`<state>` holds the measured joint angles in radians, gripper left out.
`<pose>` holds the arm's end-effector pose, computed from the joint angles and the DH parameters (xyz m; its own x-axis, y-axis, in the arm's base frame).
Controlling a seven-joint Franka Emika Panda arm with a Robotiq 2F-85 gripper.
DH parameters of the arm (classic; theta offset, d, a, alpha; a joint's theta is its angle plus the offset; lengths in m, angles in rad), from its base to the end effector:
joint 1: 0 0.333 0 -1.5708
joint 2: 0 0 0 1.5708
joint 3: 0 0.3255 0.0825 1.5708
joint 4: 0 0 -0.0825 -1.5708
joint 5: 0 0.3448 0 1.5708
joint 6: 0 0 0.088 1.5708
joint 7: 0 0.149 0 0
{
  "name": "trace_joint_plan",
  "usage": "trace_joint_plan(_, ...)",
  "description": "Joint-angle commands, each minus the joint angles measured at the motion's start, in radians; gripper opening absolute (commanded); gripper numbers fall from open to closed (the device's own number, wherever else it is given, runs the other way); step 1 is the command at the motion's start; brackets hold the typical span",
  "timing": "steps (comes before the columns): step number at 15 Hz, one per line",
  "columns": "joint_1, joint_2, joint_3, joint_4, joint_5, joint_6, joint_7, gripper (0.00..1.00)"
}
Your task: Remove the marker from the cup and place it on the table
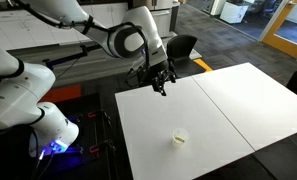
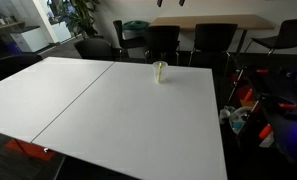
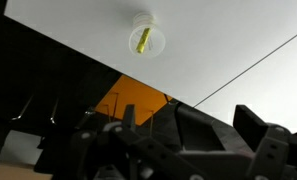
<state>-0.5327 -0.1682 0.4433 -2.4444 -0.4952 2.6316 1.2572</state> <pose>0.4763 -0.0393 0.3896 0.5014 -0.7280 0.4677 -0.7948 -0.6011 -0.0836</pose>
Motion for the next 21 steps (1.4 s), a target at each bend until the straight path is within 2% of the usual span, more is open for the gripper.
trace_joint_plan(1, -0.068, 0.112, 0.083, 0.107, -0.182, -0.079, 0.257, 1.0)
trace_joint_plan(2, 0.105, 0.045, -0.108, 0.043, -0.143, -0.047, 0.168, 1.0)
trace_joint_plan(4, 0.12, 0.089, -0.11, 0.07, -0.18, -0.052, 0.233, 1.0)
trace_joint_plan(8, 0.125, 0.113, -0.115, 0.086, -0.175, -0.051, 0.233, 1.0)
trace_joint_plan(13, 0.31, 0.196, -0.286, 0.139, -0.339, -0.109, 0.517, 1.0)
trace_joint_plan(18, 0.457, 0.311, -0.38, 0.206, -0.51, -0.203, 0.84, 1.0)
trace_joint_plan(21, 0.497, 0.389, -0.423, 0.25, -0.539, -0.179, 0.961, 1.0)
